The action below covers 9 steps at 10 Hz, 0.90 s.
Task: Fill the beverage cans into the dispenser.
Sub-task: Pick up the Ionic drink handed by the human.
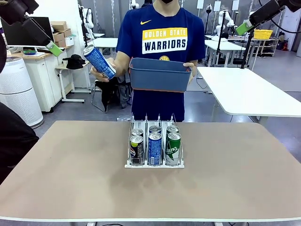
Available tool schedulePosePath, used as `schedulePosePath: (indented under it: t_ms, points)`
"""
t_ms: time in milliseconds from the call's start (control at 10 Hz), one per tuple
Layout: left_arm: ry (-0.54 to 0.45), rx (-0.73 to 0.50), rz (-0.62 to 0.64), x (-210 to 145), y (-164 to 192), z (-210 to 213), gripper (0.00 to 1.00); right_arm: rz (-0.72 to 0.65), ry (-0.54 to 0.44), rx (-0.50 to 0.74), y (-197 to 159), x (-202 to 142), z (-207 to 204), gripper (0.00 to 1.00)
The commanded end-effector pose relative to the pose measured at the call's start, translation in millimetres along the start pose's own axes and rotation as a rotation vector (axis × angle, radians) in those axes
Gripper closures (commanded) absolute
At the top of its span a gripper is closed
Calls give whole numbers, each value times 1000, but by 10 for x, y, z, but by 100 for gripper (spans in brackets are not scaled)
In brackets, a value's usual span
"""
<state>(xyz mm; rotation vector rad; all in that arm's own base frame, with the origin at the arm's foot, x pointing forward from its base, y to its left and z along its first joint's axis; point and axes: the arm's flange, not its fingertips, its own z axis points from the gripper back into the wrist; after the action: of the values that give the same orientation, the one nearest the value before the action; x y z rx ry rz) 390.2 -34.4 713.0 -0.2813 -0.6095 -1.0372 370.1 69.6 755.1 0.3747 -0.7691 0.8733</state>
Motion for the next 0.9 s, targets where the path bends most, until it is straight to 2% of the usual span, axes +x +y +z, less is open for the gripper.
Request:
schedulePosePath:
  t_ms: [0,300,800]
  points:
    - [7,7,-51,17,98,-27,0,-1,0,0,-1,-4,-2,0]
    - [23,61,-91,155,197,-211,0,-1,0,0,-1,-4,-2,0]
    - [-59,79,-128,305,447,-397,0,-1,0,0,-1,-4,-2,0]
